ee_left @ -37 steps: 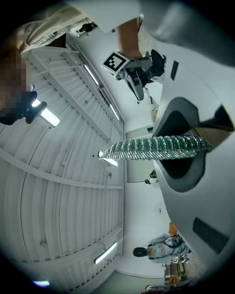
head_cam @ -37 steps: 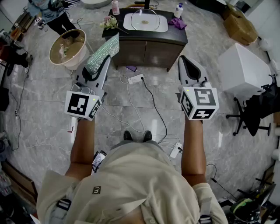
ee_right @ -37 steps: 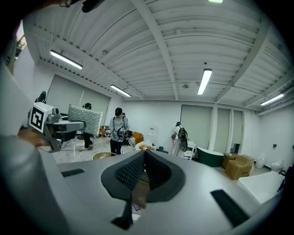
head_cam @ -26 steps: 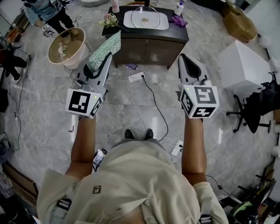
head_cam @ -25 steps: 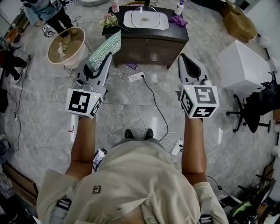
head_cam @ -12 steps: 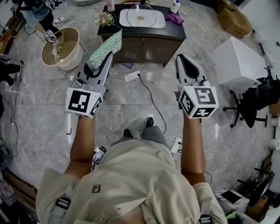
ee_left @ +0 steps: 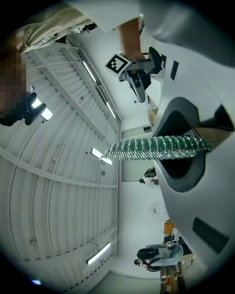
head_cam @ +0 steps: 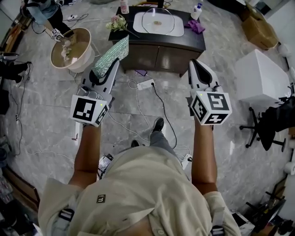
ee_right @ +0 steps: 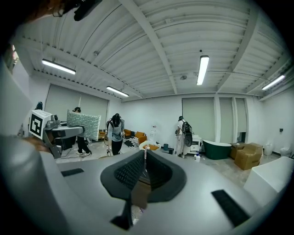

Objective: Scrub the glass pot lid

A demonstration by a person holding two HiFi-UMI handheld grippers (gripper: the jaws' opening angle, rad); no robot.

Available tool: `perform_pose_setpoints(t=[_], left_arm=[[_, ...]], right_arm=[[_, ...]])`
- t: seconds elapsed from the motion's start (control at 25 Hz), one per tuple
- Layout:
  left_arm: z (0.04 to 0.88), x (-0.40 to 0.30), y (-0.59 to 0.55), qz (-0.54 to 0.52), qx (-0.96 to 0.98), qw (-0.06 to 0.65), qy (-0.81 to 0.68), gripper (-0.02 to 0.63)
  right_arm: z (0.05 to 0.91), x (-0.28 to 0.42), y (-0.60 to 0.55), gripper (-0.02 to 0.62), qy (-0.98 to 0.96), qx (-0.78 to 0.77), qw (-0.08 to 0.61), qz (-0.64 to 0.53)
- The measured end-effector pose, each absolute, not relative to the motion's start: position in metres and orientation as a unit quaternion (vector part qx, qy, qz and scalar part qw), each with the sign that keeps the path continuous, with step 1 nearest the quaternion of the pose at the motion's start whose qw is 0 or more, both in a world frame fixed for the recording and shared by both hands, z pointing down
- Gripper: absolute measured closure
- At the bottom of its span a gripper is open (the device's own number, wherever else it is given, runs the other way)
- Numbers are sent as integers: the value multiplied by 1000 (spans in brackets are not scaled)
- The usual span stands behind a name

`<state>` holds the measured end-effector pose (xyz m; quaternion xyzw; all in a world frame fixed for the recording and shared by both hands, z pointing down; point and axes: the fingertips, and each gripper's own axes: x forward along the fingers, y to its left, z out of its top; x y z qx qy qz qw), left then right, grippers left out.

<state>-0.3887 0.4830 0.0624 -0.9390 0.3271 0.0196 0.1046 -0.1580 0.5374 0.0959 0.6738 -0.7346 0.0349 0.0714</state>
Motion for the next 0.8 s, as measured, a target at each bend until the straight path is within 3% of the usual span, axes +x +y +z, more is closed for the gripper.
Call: perform_pose_setpoints(t=[0.8], left_arm=[[58,-260,400,-27,-917,123,379,518]], right_arm=[[96,-40,403,568,-791,608,37,48]])
